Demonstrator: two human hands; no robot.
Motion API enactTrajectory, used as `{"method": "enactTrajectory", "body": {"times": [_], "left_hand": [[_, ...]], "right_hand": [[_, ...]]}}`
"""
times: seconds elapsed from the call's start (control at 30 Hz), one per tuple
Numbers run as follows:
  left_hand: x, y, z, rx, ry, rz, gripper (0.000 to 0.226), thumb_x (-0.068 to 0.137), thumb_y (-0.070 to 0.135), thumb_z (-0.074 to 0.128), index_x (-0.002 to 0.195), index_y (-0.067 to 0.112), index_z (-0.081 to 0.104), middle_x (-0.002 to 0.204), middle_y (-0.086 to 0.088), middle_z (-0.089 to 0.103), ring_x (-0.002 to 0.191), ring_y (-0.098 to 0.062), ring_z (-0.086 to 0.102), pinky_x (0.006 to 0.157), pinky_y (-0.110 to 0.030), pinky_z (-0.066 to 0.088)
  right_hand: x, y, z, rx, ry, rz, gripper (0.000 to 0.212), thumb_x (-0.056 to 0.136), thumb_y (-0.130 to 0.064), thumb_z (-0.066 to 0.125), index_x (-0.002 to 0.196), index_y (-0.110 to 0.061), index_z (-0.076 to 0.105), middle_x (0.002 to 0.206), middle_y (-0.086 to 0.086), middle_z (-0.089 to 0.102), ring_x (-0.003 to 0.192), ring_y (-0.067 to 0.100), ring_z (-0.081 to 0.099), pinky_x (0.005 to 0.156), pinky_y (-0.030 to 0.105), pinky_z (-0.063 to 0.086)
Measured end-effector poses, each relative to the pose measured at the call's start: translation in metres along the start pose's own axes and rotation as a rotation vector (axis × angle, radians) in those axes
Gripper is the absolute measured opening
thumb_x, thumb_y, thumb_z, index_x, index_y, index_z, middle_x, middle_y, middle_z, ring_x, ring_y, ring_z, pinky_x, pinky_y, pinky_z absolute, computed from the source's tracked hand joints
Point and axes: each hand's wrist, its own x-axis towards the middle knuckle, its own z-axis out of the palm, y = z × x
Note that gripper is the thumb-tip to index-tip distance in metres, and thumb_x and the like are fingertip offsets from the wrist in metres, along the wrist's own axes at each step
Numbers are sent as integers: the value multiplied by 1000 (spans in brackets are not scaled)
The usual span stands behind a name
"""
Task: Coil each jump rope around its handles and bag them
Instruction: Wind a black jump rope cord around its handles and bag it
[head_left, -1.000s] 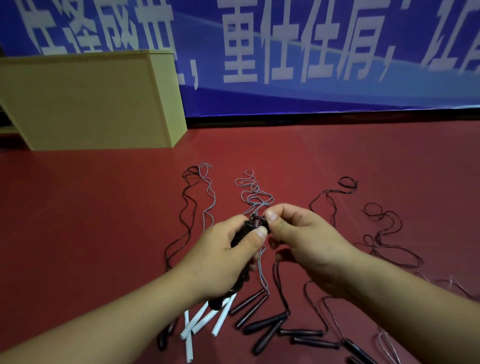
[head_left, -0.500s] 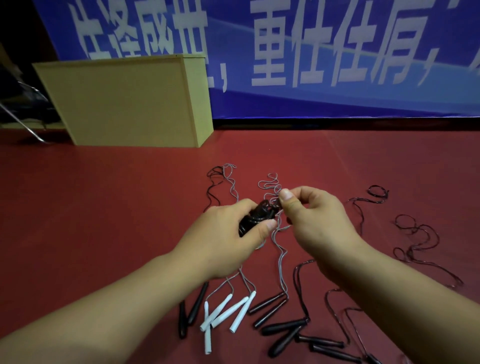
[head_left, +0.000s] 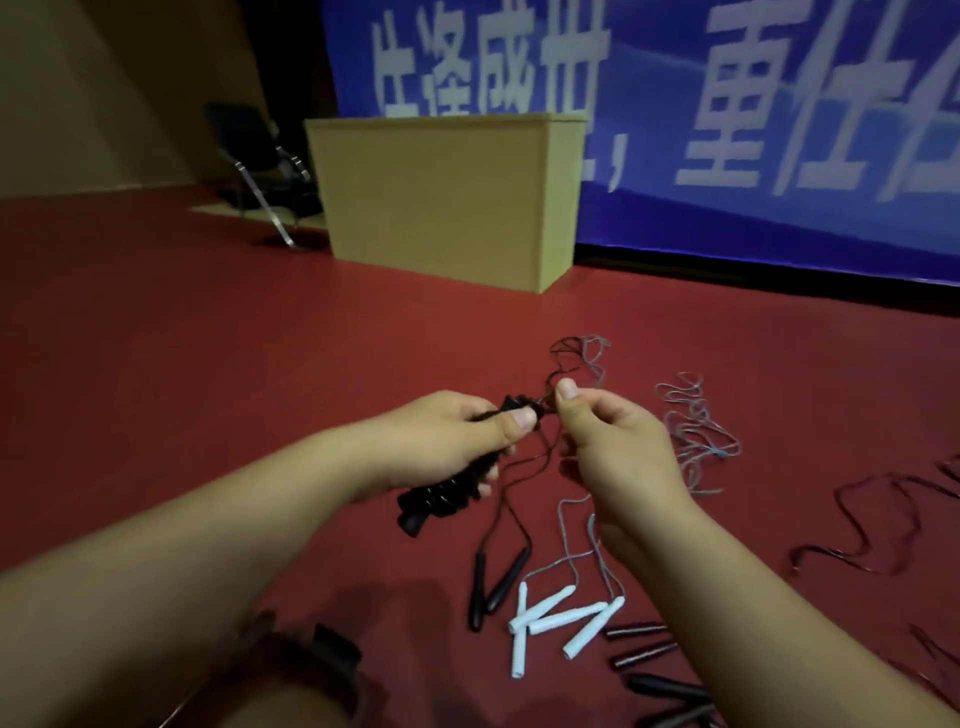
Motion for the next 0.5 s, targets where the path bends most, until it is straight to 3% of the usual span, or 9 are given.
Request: {"method": "enactTrajectory", "body": {"times": [0.1,0.23,0.33,0.5], "left_hand": [[-31,-47,-30,6,91,-90,63,78,62,58,99,2,61,78,-7,64,74,-21,66,81,-47,55],[-61,-130,-37,-230,278,-262,41,93,52,55,92,12,62,77,-6,63,70,-19,62,70,-36,51],[-75,-191,-23,-386,427,-412,49,93,57,52,95,11,67,78,-4,68,66,-18,62,63,-28,49],[-95,-290,0,-868,596,-664,49,95,58,49,91,13,66,77,-5,67,67,-18,62,65,-27,50]], "right_hand": [[-12,26,40,-25,-234,75,26,95,-33,59,85,-13,72,61,-2,57,52,11,48,54,27,42],[-33,71,89,-96,-468,203,20,98,-29,54,101,-17,70,78,3,68,56,14,56,52,24,46],[-48,116,115,-152,-540,309,21,98,-29,54,102,-17,70,80,0,70,60,12,57,56,26,49],[-80,196,154,-381,-731,420,30,98,-31,53,87,-10,70,73,2,69,63,13,59,62,29,50]]}}
